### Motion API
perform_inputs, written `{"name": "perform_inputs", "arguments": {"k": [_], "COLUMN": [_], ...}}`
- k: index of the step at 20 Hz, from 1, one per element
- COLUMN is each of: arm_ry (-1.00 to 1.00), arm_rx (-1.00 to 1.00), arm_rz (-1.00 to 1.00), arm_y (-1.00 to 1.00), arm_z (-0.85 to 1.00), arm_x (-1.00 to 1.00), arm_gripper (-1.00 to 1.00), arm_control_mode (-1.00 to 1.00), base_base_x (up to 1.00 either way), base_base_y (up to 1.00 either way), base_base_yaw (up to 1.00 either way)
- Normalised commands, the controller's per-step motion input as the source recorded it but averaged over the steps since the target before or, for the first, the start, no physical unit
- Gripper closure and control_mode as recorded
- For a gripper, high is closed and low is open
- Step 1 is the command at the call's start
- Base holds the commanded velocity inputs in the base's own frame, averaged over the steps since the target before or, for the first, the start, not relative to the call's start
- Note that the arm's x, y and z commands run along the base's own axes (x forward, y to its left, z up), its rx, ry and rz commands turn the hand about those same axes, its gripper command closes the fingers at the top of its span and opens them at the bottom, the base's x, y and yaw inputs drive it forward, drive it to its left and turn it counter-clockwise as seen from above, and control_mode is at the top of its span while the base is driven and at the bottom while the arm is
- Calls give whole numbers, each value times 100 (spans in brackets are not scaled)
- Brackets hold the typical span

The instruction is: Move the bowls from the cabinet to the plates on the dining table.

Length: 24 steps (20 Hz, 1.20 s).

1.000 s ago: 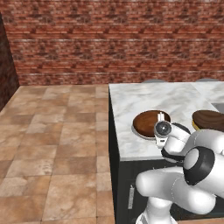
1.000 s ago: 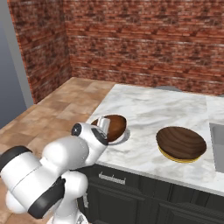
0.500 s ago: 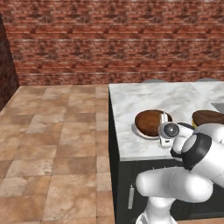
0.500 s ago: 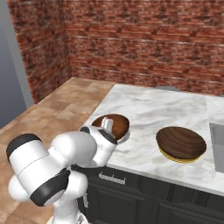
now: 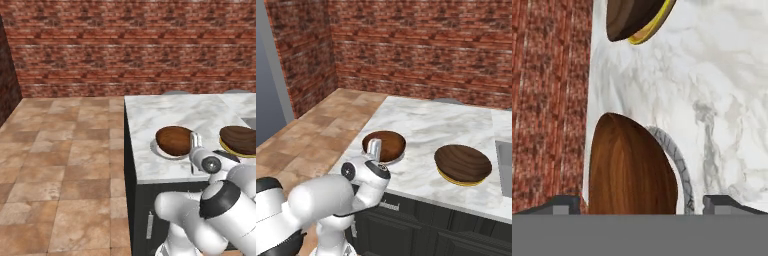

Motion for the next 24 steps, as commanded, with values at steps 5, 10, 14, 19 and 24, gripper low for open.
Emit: {"name": "perform_inputs", "arguments": {"k": [5,10,14,19,24], "arm_ry": [-9,-5,0,0,0], "arm_rx": [-5,-2,0,-8,-46], "arm_rz": [4,4,3,9,29], "arm_y": [-1,0,0,0,0], "arm_z": [94,98,79,52,12], "arm_x": [-37,-33,-36,-43,-52], "arm_gripper": [-100,-100,-100,-100,-100], "arm_control_mode": [-100,-100,-100,-100,-100], "base_base_x": [0,0,0,0,0], "base_base_y": [0,0,0,0,0], "base_base_yaw": [0,0,0,0,0]}}
